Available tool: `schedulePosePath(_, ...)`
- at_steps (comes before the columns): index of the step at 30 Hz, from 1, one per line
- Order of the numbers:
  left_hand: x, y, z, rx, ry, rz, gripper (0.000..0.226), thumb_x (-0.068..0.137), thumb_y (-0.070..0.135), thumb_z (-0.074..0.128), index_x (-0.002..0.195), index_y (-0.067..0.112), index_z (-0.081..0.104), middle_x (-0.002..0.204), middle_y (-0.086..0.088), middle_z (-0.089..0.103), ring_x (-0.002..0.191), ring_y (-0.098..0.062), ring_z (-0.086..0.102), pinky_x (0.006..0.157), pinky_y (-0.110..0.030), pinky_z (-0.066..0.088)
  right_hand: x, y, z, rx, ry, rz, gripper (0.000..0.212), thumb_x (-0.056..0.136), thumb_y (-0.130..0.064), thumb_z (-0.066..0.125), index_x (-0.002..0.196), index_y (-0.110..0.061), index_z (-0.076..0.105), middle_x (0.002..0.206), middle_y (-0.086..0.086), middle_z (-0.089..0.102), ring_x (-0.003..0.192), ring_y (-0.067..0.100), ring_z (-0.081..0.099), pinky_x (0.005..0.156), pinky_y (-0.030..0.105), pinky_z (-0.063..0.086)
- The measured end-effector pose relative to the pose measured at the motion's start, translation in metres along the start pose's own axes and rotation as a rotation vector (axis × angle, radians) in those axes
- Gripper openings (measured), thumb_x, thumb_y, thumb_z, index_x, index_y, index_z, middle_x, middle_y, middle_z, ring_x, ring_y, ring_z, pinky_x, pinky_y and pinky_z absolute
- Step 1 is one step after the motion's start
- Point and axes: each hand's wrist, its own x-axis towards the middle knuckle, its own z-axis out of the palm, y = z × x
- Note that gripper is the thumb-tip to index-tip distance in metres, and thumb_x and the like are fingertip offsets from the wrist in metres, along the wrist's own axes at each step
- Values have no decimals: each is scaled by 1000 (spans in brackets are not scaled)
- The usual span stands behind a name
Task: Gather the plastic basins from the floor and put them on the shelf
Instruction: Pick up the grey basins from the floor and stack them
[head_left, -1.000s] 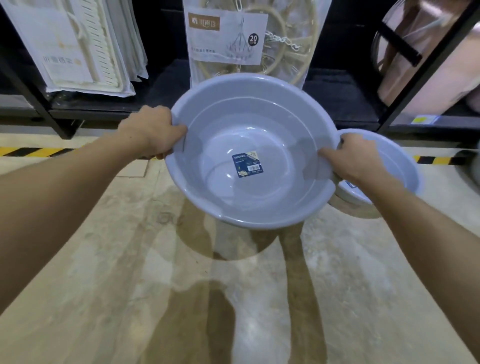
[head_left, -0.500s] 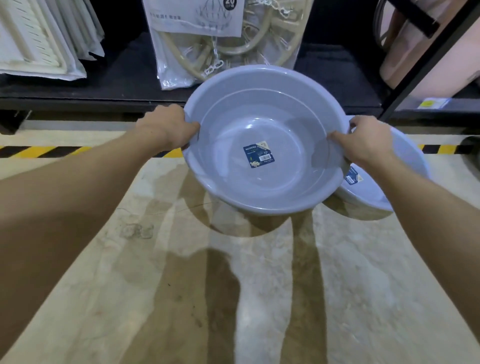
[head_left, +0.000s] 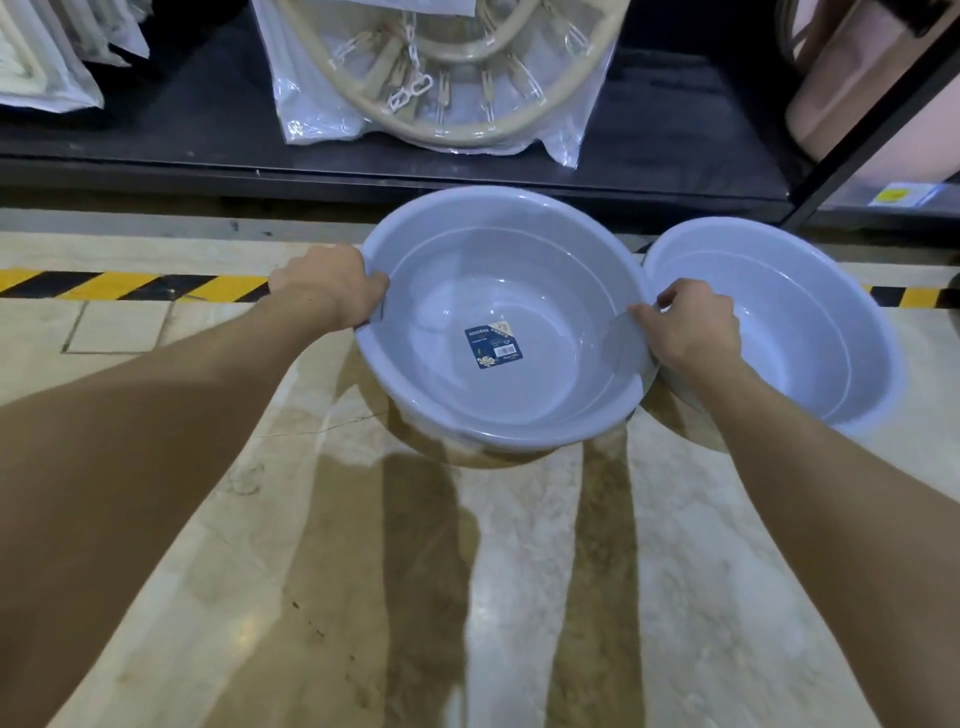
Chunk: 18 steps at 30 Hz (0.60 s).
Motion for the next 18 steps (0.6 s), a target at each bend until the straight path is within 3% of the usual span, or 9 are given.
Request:
schedulePosePath(4,7,1,11,-18,-15,-43,37,95,48,44,81,16,54,76,-8,55,74,-32,59,75,-40,54,2,-1,9,-86,33,1,35,92,-41,59,106,-9,64,108,18,65,96,43,60,77,42,48)
schedulePosePath(9,10,2,27,-9,22,-67,39,99,48,44,75,17,49,71,-7,55,58,-24,50,55,-31,38,1,0,17,-181,73,-18,31,94,-37,55,103,-8,60,104,20,65,93,44,60,78,44,50)
schedulePosePath(13,11,-2,35,-44,10,-75,36,98,49,44,95,16,56,73,-6,53,61,-25,50,66,-37,42,-3,-1,23,-223,94,-62,29,98,-34,50,109,-7,56,105,21,62,94,44,60,74,45,46)
schedulePosePath(18,7,-4,35,-91,2,-69,35,95,50,46,96,16,56,75,-6,54,63,-25,52,65,-37,44,-17,2,29,-181,56,-108,32,98,-27,51,121,-5,49,112,23,56,100,48,57,73,45,42)
